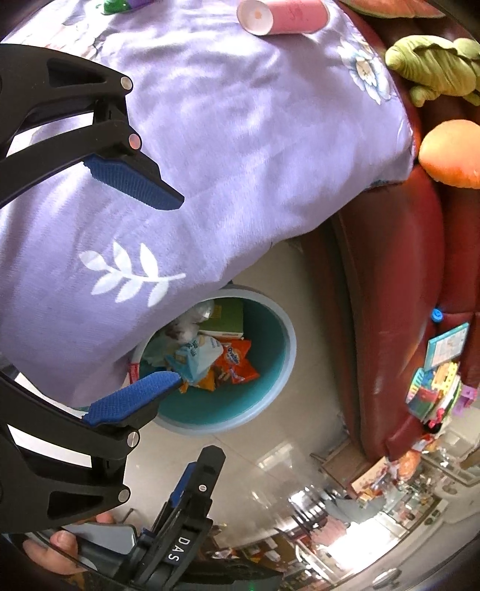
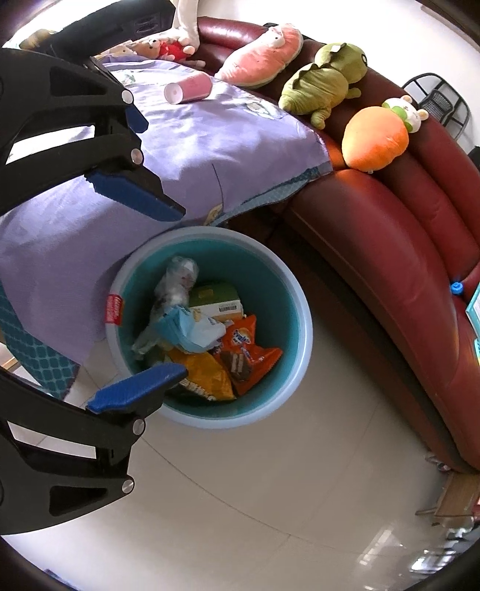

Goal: Collect trash
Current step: 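Move both tools back over the table toward the pink cup and plastic packet, then grasp the clear plastic packet with the left tool while right tool grasps the pink cup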

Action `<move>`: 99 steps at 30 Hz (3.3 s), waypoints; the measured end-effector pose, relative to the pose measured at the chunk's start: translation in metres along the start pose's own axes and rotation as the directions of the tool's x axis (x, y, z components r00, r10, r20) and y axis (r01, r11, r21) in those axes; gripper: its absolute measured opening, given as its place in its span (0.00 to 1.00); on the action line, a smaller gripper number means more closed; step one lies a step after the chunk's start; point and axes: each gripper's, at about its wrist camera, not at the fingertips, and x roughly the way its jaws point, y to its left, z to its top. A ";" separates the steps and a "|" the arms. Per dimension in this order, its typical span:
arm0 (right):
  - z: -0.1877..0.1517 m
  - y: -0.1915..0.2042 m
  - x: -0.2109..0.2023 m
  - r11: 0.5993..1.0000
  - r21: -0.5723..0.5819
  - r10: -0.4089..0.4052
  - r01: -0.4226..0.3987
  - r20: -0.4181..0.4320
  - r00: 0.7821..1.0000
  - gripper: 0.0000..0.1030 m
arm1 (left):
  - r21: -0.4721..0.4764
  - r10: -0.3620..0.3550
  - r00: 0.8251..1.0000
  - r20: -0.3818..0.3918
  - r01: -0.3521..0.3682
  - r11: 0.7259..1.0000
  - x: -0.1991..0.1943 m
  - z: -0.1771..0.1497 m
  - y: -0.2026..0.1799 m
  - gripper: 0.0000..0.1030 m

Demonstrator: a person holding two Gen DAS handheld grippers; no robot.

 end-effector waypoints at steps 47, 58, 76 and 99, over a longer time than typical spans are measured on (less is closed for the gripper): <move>-0.106 0.285 0.041 0.895 -0.441 -0.002 -0.070 -0.162 0.987 0.74 | -0.436 0.161 0.977 0.139 -0.085 0.896 -0.142 -0.084 0.267 0.90; -0.112 0.332 0.073 0.847 -0.526 -0.028 -0.079 -0.191 0.981 0.74 | -0.538 0.323 0.938 0.121 -0.212 0.816 -0.161 -0.086 0.344 0.90; -0.078 0.404 0.127 0.747 -0.655 -0.041 -0.114 -0.216 0.975 0.74 | -0.627 0.309 0.947 0.085 -0.191 0.755 -0.133 -0.090 0.392 0.52; -0.048 0.420 0.173 0.739 -0.626 0.087 -0.250 -0.279 0.956 0.54 | -0.561 0.278 0.949 0.149 -0.150 0.814 -0.141 -0.067 0.343 0.48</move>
